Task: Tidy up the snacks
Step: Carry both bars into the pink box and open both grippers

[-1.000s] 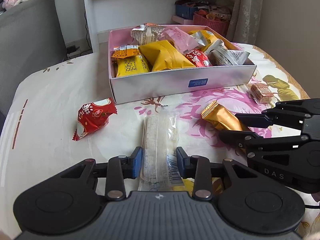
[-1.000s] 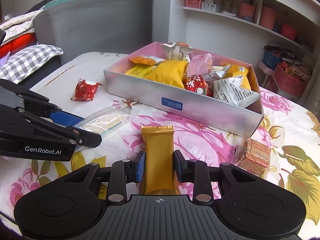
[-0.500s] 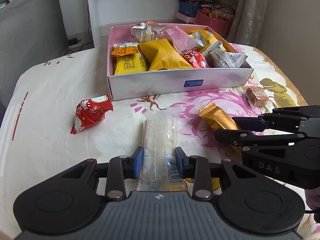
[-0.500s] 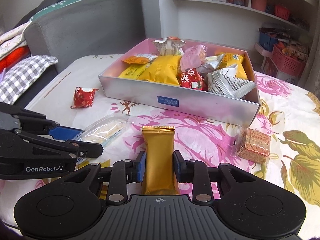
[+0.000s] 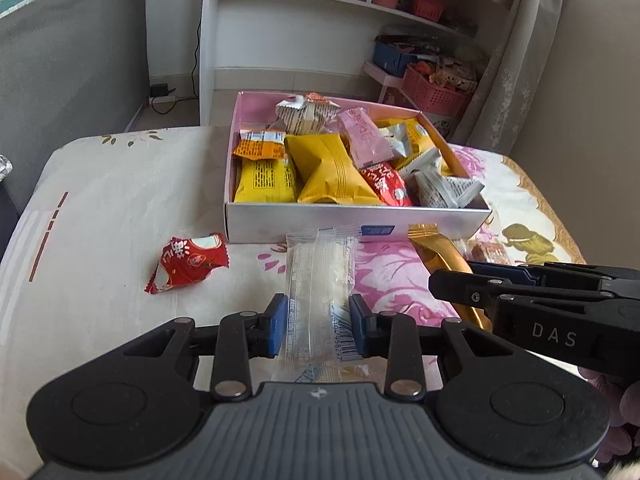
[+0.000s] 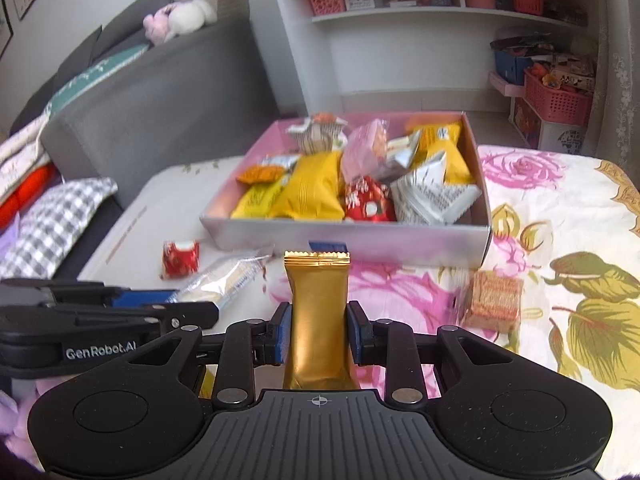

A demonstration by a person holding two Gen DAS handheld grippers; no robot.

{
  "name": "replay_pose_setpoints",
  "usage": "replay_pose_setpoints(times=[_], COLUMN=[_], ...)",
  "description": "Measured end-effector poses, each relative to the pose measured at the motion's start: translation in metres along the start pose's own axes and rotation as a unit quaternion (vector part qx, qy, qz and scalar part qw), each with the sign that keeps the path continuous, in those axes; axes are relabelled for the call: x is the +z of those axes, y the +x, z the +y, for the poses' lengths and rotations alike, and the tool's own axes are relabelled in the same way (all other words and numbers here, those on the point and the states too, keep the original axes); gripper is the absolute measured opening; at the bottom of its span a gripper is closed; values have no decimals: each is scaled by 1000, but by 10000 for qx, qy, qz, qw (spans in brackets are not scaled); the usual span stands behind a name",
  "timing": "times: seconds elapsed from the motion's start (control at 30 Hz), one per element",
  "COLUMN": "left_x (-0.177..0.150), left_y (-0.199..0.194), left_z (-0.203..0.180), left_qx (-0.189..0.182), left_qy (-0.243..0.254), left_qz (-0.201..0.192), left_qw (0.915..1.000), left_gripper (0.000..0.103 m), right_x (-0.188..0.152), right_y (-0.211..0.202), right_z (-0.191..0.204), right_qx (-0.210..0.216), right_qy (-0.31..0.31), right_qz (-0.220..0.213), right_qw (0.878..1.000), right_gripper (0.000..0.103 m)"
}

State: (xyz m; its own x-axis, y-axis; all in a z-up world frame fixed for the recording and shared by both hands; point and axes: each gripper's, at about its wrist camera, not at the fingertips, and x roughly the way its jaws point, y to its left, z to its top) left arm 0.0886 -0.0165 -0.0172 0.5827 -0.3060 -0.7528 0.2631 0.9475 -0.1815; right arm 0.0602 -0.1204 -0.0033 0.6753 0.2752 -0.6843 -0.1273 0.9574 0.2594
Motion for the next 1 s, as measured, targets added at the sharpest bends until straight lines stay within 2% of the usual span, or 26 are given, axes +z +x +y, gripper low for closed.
replay_pose_setpoints(times=[0.17,0.37,0.53,0.67,0.8,0.9,1.0], left_x=[17,43,61,57,54,56,56], left_y=[0,19,37,45,57,59,62], left_z=[1,13,24,27,24,26,26], left_qx=[-72,55,42,-41,95,-3,88], left_qy=[-209,-498,-822,-937,-769,-837,-789], left_qz=[-228,-378,-563,-882,-820,-924,-1044], left_qw=[9995,9980,9950,9917,9936,9922,9914], left_gripper=[30,30,30,30,30,29,29], right_x=[20,46,66,69,70,71,70], right_y=[1,14,28,40,49,55,62], right_z=[-7,-18,-34,-46,-49,-52,-54], right_qx=[6,-241,-298,-234,-343,-294,-293], right_qy=[317,385,863,1284,1248,1328,1328], right_qz=[-192,-322,-519,-662,-682,-754,-799], right_qw=[9993,9984,9945,9892,9892,9878,9875], right_gripper=[27,27,27,27,27,27,27])
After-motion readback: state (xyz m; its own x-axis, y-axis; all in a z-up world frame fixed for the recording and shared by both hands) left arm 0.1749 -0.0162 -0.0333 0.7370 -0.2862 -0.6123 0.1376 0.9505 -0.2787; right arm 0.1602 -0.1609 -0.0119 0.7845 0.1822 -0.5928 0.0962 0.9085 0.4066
